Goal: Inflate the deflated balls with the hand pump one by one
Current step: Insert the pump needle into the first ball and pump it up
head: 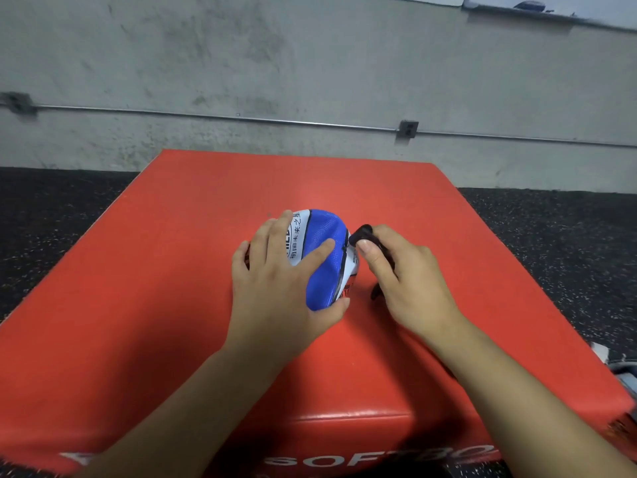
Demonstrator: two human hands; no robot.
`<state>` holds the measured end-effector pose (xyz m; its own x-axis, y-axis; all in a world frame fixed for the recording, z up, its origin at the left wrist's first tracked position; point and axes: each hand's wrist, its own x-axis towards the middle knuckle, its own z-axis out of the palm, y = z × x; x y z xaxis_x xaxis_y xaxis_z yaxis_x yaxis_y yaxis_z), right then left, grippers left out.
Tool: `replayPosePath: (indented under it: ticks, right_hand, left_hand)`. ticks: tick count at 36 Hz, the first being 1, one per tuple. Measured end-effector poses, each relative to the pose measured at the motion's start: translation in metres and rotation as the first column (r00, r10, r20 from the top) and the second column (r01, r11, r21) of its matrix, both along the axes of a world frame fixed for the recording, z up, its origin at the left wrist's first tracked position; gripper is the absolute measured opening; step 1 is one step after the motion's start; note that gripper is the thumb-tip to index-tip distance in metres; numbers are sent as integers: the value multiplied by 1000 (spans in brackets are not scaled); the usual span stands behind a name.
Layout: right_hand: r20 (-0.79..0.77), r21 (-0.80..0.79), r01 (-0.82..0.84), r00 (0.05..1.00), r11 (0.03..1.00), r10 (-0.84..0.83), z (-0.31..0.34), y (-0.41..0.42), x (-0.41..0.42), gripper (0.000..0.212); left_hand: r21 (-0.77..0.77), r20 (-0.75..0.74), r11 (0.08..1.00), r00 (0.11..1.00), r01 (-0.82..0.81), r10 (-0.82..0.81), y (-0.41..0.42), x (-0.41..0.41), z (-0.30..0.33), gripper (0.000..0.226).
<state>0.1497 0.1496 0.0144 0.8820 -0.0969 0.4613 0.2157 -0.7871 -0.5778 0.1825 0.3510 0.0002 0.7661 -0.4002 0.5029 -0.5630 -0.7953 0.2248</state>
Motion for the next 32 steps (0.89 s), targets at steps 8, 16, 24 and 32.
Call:
replayPosePath:
  ticks: [8, 16, 24, 32]
  right_hand:
    - [45, -159, 38, 999, 987, -31, 5, 1, 1, 19]
    - [252, -82, 48, 967, 995, -26, 6, 10, -3, 21]
    - [266, -69, 41, 964, 997, -21, 1, 8, 3, 22]
    - [212, 20, 15, 977, 1000, -19, -3, 4, 5, 22]
  left_hand:
    - [11, 10, 1000, 1000, -9, 9, -2, 1, -1, 72]
    - [31, 5, 999, 999, -42, 42, -2, 0, -3, 69]
    - [12, 22, 999, 999, -37, 37, -5, 2, -5, 61]
    - [9, 34, 999, 999, -34, 34, -7, 4, -7, 60]
